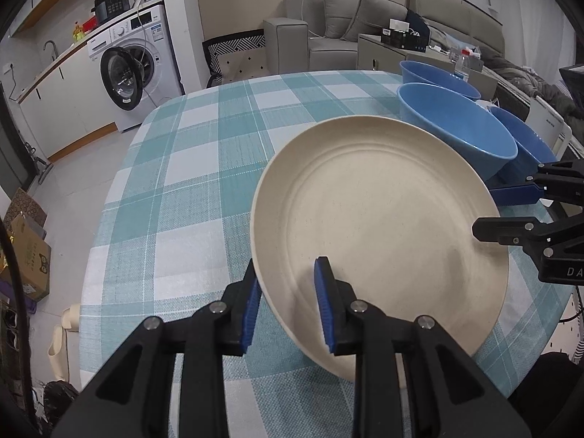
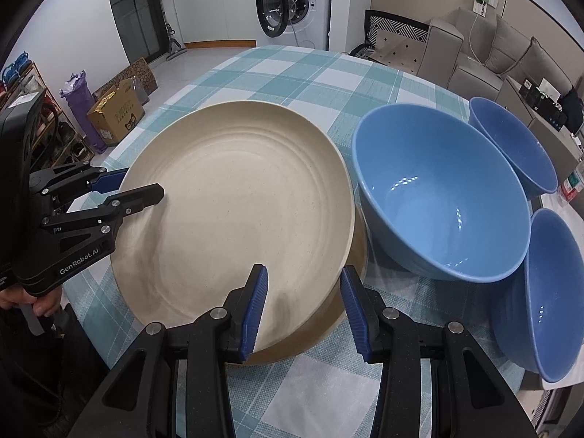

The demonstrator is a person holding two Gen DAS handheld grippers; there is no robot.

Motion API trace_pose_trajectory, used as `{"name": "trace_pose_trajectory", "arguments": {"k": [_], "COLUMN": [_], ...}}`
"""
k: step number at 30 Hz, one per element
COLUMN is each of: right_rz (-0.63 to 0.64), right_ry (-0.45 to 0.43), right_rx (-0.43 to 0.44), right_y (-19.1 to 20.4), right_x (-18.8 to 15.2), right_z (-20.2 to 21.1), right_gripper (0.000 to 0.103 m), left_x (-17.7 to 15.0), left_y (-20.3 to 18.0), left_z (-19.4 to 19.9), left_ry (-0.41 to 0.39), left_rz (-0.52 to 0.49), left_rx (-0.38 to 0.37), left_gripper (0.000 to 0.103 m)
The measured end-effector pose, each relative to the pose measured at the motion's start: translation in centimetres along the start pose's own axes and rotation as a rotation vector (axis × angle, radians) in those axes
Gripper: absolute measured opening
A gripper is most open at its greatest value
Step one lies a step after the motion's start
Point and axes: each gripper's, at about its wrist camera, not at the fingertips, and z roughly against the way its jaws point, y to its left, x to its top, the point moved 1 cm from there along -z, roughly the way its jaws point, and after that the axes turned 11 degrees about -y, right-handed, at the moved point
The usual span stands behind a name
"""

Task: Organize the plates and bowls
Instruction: 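Lower the cream plate onto the stacked cream plates with both tools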

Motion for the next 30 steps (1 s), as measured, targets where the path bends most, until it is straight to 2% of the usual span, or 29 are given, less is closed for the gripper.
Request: {"name": "trace_pose_trajectory", "arguments": {"k": [12,23,30], "right_rz": [-0.004,0.018,0.03], "right_ry": [0.042,0.05,0.048], "right_rx": [0.003,-0.045,-0.064], "right_y": [-0.4,-0.8,-1.0], "right_x": [-0.9,-1.5,-1.8], "right_z": [-1.4,-1.5,-2.0], "right_gripper": [0.043,0.043,0.043], "left_x": [-0.5,-0.8,-1.1], "left_y": [-0.4,-1.3,-2.2], "left_z": [-0.7,-1.3,-1.6], "left_ry": [0.016,0.015,0.001], "left_rz": [-0.002,-0.014,-0.055], "left_rx": [-0.001,-0.01,0.032], "left_gripper": [0.027,0.028,0.031]}}
